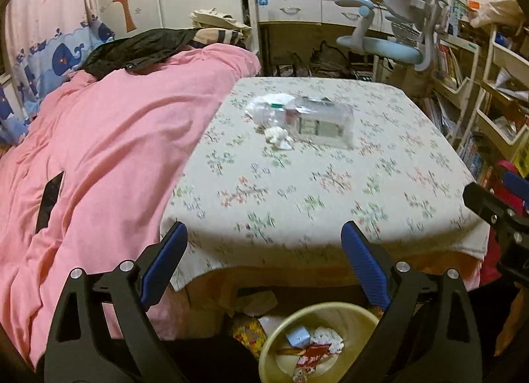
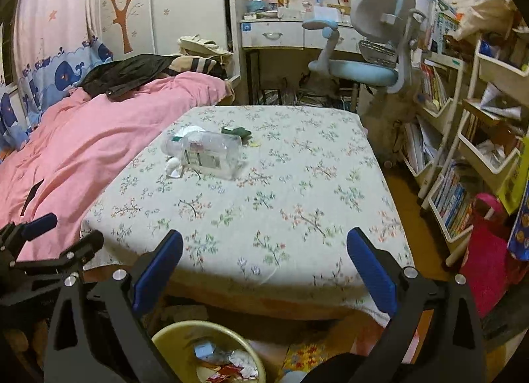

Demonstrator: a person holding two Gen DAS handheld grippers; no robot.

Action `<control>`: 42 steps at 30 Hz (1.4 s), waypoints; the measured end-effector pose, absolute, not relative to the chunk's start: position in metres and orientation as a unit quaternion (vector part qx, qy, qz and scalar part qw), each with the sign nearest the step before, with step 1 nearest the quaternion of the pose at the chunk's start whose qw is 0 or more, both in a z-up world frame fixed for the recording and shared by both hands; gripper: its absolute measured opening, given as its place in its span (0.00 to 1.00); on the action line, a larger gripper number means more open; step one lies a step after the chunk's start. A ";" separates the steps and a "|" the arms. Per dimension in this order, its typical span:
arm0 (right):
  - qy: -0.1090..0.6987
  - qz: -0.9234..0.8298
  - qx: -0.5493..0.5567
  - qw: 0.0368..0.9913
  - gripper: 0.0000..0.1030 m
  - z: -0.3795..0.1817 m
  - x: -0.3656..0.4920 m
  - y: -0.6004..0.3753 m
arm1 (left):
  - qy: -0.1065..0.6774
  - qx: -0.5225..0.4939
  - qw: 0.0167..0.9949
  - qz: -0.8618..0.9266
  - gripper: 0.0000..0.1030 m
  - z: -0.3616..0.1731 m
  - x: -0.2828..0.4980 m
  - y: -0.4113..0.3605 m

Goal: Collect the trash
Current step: 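Move both grippers back to the table toward the plastic bottle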

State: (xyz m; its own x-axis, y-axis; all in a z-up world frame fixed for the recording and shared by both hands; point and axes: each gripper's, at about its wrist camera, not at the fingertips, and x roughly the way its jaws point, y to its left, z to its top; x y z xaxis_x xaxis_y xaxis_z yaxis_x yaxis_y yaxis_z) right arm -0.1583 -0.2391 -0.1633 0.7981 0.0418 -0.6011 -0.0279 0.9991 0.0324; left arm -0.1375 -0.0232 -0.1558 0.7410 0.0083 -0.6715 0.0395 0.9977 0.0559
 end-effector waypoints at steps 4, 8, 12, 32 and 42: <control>0.316 0.025 0.001 0.949 0.93 -0.160 -0.145 -0.235 | 0.354 0.030 0.935 -0.001 0.88 -0.151 -0.119 -0.019; 0.315 0.031 -0.012 0.948 0.93 -0.156 -0.131 -0.230 | 0.348 0.028 0.937 0.003 0.89 -0.146 -0.100 -0.017; 0.315 0.040 -0.027 0.948 0.93 -0.153 -0.115 -0.225 | 0.343 0.023 0.939 0.006 0.90 -0.140 -0.079 -0.014; 0.346 0.073 -0.030 0.935 0.93 -0.163 -0.072 -0.218 | 0.365 0.008 0.931 0.003 0.91 -0.152 -0.012 -0.012; 0.360 0.098 -0.044 0.927 0.93 -0.166 -0.039 -0.211 | 0.389 -0.042 0.920 0.029 0.91 -0.160 0.021 0.016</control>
